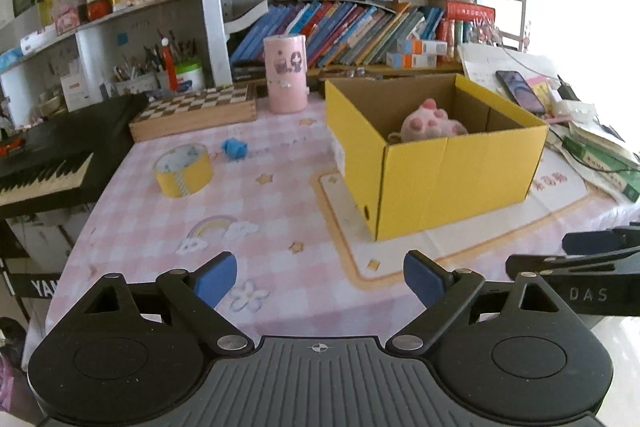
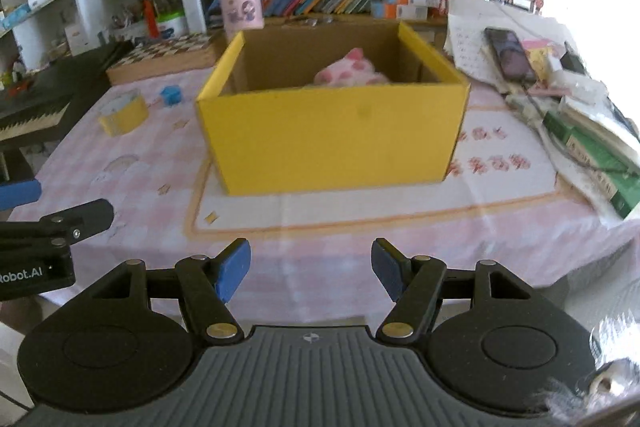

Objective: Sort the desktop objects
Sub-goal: 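Withdraw both grippers from the yellow box back over the desk, then move the left gripper toward the yellow tape roll while the right gripper approaches the blue bag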

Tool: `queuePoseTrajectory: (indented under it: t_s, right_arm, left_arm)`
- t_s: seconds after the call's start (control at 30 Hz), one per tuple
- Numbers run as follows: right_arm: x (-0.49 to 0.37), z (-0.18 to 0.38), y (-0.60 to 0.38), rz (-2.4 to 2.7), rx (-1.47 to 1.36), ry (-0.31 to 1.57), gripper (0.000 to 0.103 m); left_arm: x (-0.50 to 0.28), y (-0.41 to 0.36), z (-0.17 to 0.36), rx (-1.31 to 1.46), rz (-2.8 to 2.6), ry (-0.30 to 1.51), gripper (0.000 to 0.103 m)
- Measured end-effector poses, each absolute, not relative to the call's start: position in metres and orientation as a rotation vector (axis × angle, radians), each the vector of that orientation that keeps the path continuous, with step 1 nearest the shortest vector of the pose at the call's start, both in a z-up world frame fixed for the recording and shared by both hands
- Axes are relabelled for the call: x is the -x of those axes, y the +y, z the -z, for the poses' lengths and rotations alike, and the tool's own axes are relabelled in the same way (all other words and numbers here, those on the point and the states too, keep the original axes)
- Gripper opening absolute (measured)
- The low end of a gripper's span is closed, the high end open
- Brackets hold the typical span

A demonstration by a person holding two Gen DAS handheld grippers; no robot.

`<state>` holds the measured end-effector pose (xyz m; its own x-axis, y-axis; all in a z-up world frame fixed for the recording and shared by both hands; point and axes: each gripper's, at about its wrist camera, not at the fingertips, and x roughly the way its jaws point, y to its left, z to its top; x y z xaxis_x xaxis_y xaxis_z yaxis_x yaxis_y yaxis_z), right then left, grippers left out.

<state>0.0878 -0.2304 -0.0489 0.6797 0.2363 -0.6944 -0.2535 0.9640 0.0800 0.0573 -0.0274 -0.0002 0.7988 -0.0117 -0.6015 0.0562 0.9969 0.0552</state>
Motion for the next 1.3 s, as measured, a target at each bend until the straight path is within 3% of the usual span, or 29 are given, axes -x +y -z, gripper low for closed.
queuePoseTrajectory:
  t_s: [1.3]
  right_arm:
    - [-0.033,0.049,-0.077,-0.401,0.082,0.77,0.063]
  left_arm:
    - [-0.007,0.115,0.003,-0.023,-0.035,0.625,0.093]
